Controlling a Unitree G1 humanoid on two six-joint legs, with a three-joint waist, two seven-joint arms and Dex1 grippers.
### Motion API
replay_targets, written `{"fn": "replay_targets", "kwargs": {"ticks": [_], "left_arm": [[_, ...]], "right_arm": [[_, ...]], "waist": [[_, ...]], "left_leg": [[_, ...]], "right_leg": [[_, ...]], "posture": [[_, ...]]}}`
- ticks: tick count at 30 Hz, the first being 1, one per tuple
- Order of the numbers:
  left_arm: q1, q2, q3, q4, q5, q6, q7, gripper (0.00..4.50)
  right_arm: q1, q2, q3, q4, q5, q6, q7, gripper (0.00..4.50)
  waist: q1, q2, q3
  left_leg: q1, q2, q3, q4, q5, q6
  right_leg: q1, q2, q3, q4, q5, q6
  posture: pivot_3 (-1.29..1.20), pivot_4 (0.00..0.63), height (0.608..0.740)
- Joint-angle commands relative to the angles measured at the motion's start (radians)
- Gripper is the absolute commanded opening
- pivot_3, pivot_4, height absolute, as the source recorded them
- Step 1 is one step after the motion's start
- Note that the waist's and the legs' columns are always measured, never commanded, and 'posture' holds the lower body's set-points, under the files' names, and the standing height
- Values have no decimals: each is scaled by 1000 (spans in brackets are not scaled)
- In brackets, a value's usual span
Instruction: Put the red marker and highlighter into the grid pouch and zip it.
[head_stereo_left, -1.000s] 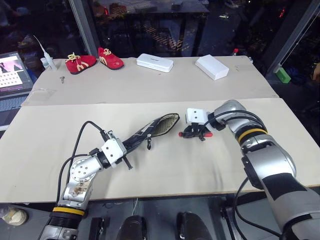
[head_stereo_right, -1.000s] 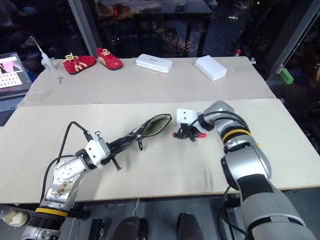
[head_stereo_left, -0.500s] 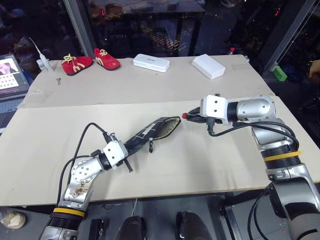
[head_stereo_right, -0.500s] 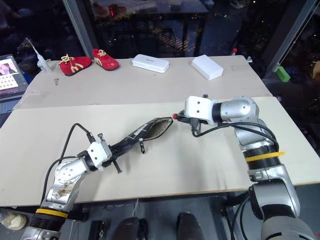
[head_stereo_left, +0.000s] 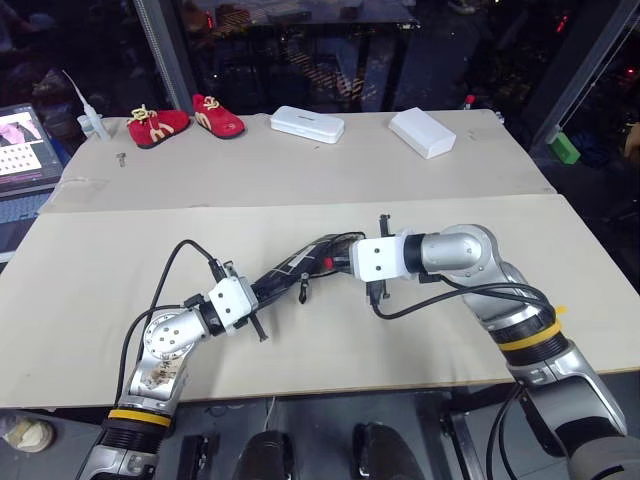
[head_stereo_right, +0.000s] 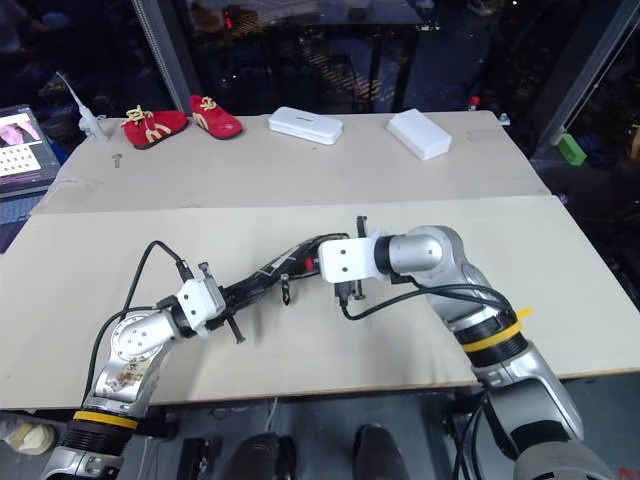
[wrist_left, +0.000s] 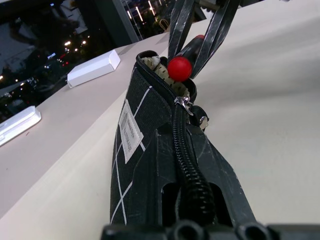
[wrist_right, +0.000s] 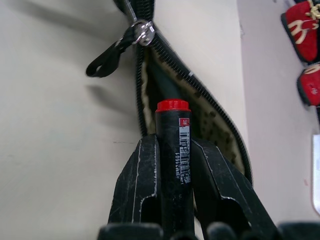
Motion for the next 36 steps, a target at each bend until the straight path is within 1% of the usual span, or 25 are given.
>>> {"fn": "replay_targets", "kwargs": {"ticks": [1, 4, 8, 13, 17, 23, 25, 32, 36], "left_arm": [[-11, 0, 7, -5, -22, -7, -3, 0], [-12, -1, 7, -3, -22, -8, -4, 0], [-13, -4, 5, 0, -22, -10, -7, 0], [-21, -9, 4, 4, -20, -11, -6, 0], [-23, -10, 5, 4, -19, -12, -4, 0], [-25, -10, 8, 9, -18, -15, -3, 0], [-26, -9, 9, 12, -18, -17, -3, 0], [-27, -10, 12, 19, -20, -20, -5, 0], [-33, -13, 12, 31, -19, -26, -6, 0]], "right_arm": [[-34, -7, 7, 25, -30, -59, -28, 495], [-54, -7, 23, 70, -63, -98, -43, 495], [-82, 26, 60, 131, -104, -139, -68, 495], [-125, 109, 136, 255, -206, -235, -179, 495], [-141, 174, 164, 316, -236, -293, -251, 495], [-141, 215, 179, 372, -221, -414, -284, 495], [-145, 221, 173, 387, -198, -481, -294, 495], [-177, 234, 140, 435, -155, -578, -314, 495], [-178, 253, 130, 440, -105, -590, -291, 495]], "waist": [[1, 0, 0], [1, 0, 0], [-1, 0, 0], [-4, 0, 0], [-2, 0, 0], [0, 0, 0], [-1, 0, 0], [-5, 0, 0], [-3, 0, 0]], "left_leg": [[0, 0, 0, 0, 0, 0], [0, 0, 1, 0, 0, 0], [0, 0, 1, 0, 0, 0], [0, 0, 2, 0, 0, 0], [-1, 0, 3, 0, 0, -1], [-1, 0, 4, 0, 0, -1], [-1, 0, 4, 0, 0, -1], [-1, 0, 4, 0, 1, -1], [-1, 1, 4, 0, 1, -1]], "right_leg": [[0, 0, 0, 0, 0, 0], [0, 0, 0, 0, 0, 0], [0, 0, 0, 0, 0, 0], [0, 0, 0, 1, 0, 0], [-1, 0, 0, 1, 0, 0], [-1, 0, 0, 1, 0, 0], [-1, 0, 0, 1, 0, 0], [-1, 0, 0, 1, 0, 0], [-1, 0, 0, 1, 0, 0]], "posture": [[0, 150, 740], [0, 150, 740], [0, 150, 740], [0, 150, 740], [0, 150, 740], [0, 150, 740], [0, 150, 740], [0, 150, 740], [0, 150, 740]]}}
